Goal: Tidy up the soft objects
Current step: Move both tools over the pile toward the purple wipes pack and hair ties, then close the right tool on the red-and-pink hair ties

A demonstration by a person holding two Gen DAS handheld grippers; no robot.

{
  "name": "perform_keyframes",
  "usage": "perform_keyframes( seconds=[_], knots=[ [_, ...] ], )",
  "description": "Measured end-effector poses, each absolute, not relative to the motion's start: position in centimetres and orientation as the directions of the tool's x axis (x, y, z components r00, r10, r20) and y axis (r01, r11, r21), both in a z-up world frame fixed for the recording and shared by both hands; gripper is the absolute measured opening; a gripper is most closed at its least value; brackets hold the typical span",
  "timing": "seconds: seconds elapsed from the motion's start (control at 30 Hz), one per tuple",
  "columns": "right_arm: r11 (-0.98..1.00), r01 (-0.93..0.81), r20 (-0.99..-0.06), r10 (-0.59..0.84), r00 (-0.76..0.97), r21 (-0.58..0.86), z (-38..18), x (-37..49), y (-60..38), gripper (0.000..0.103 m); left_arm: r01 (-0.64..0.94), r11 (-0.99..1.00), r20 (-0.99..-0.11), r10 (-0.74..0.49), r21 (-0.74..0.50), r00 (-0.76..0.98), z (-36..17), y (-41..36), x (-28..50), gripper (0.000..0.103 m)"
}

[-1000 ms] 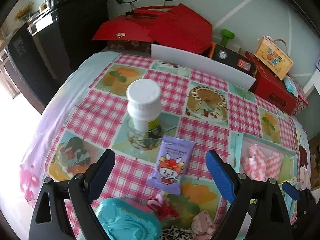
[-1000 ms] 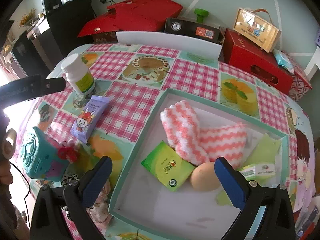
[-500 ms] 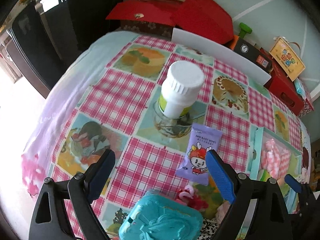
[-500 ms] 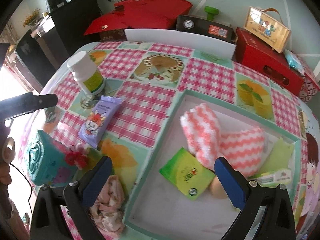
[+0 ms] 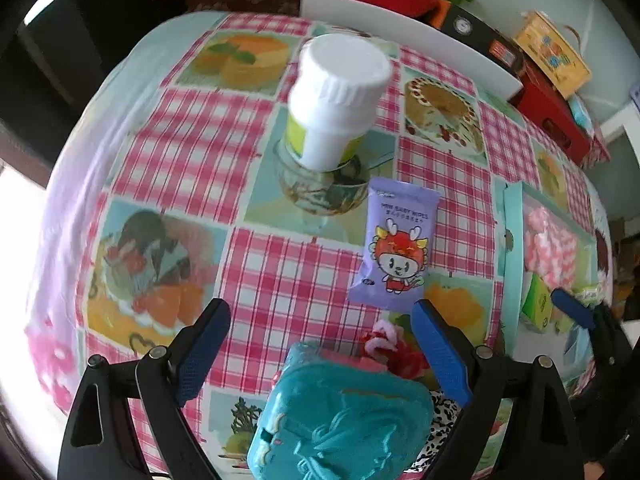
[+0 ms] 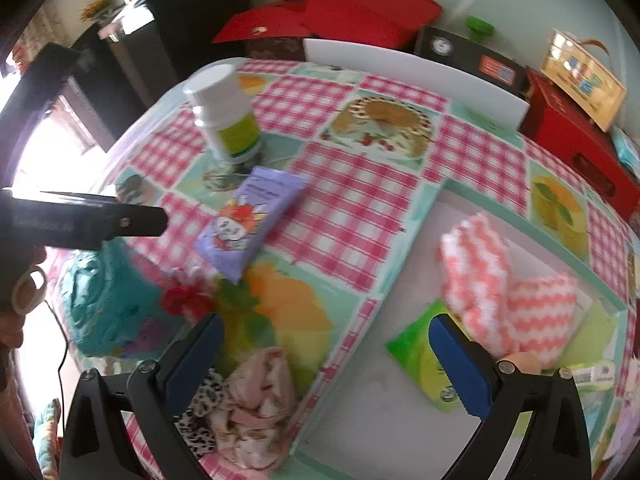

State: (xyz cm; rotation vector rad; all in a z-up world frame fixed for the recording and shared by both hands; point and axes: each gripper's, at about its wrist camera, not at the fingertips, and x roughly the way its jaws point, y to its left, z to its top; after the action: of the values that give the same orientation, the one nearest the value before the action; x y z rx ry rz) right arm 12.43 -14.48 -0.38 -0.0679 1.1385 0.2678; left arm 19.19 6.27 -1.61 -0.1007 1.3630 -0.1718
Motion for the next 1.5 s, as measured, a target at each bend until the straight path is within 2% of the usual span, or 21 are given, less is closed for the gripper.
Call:
perform_keyframes(
  seconds=[0.33, 0.4, 0.47, 0.63, 0.8, 0.93, 1.2, 1.37, 1.5],
  knots=[
    [0.915, -0.387, -0.881, 0.272, 0.386, 0.113, -1.1, 11.4, -11.0, 0.103, 0.012, 0.978, -0.958, -0.205, -0.206, 0.201, -1.4, 8.4, 18.9, 0.092],
    [0.905, -0.403, -0.880, 0.297, 0.371, 0.136, -1.5, 11.4, -10.7, 0.099, 0.007, 0.978, -0.958, -0.207, -0.210, 0.200, -1.4, 8.7, 18.9, 0.092],
    [0.897, -0.416, -0.880, 0.311, 0.358, 0.148, -1.9, 11.3, -10.5, 0.088, 0.004, 0.977, -0.957, -0.209, -0.212, 0.200, -1.4, 8.9, 18.8, 0.092],
    [0.876, -0.455, -0.883, 0.333, 0.332, 0.159, -2.7, 11.3, -9.5, 0.074, 0.008, 0.974, -0.957, -0.223, -0.225, 0.186, -1.7, 9.0, 18.7, 0.092],
    [0.855, -0.485, -0.882, 0.361, 0.303, 0.184, -3.4, 11.4, -8.6, 0.067, 0.014, 0.969, -0.957, -0.245, -0.246, 0.154, -2.4, 8.8, 19.0, 0.092],
    [0.852, -0.485, -0.881, 0.371, 0.293, 0.197, -4.0, 11.8, -8.4, 0.052, 0.020, 0.966, -0.957, -0.259, -0.259, 0.130, -2.8, 8.7, 19.4, 0.092],
    [0.826, -0.517, -0.872, 0.408, 0.272, 0.225, -4.7, 12.1, -7.3, 0.037, 0.031, 0.966, -0.959, -0.257, -0.255, 0.117, -3.2, 8.6, 19.8, 0.092],
    [0.820, -0.515, -0.859, 0.434, 0.273, 0.251, -4.8, 12.2, -7.2, 0.019, 0.030, 0.966, -0.961, -0.258, -0.256, 0.100, -3.7, 8.6, 20.0, 0.092],
    [0.818, -0.504, -0.850, 0.453, 0.268, 0.277, -4.8, 12.6, -7.6, 0.015, 0.024, 0.965, -0.962, -0.263, -0.262, 0.078, -4.2, 8.4, 20.5, 0.092]
  ],
)
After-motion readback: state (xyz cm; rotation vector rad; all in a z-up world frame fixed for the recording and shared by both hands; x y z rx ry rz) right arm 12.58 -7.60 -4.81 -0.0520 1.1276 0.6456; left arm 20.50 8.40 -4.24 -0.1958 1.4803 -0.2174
